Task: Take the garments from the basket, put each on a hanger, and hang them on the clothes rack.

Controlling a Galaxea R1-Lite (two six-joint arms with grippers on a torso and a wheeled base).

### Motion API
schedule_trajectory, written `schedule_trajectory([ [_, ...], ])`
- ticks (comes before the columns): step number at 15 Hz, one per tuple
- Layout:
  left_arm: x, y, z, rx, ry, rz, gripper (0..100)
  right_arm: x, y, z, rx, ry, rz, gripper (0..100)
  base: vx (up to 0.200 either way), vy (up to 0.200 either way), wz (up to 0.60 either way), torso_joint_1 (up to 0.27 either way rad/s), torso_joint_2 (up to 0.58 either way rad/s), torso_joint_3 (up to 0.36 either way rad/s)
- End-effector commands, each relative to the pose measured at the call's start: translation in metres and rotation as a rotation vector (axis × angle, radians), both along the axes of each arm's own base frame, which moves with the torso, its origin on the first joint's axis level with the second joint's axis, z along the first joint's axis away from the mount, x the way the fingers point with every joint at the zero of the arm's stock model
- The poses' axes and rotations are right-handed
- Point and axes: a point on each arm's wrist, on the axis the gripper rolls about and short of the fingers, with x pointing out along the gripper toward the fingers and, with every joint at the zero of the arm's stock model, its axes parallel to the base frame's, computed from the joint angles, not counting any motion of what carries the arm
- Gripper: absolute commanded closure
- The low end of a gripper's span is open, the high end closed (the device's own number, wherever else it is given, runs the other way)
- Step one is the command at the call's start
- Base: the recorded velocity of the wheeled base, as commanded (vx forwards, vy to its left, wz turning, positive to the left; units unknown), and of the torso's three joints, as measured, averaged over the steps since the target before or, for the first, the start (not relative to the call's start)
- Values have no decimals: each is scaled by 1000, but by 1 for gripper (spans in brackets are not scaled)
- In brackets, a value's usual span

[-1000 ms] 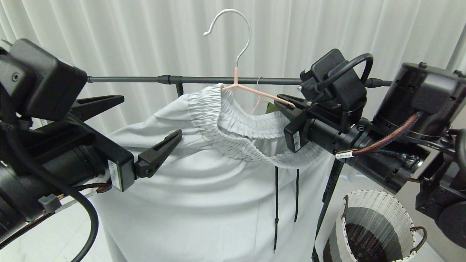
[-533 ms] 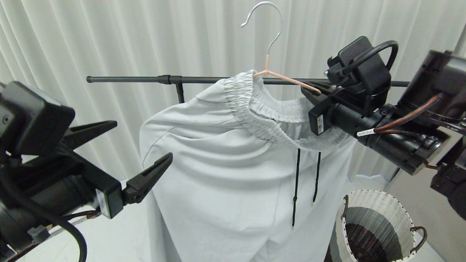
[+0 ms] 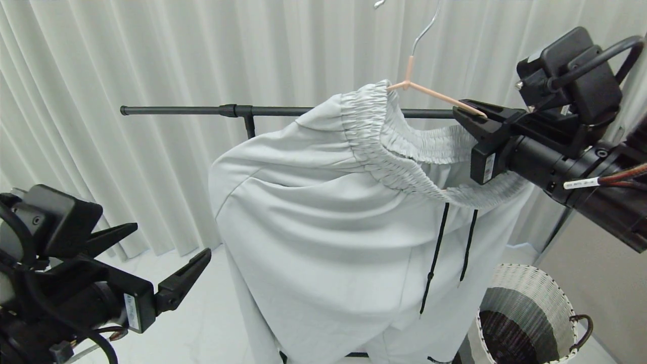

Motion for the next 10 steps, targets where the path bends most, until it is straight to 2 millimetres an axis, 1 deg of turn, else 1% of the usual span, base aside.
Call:
schedule_trajectory([
  [1,7,-3,-9,27,45,5,0,-4,-3,4,10,-11,4,100,0,0,0,0,0,0],
  [3,10,-5,-10,32,58,3,0,-6,-1,5,12,-13,18,100,0,0,0,0,0,0],
  [5,9,-6,-12,31,66,-26,0,-9,1,7,17,-19,32,100,0,0,0,0,0,0],
  [10,8,-5,-14,28,76,-43,0,-23,3,12,34,-35,76,100,0,0,0,0,0,0],
])
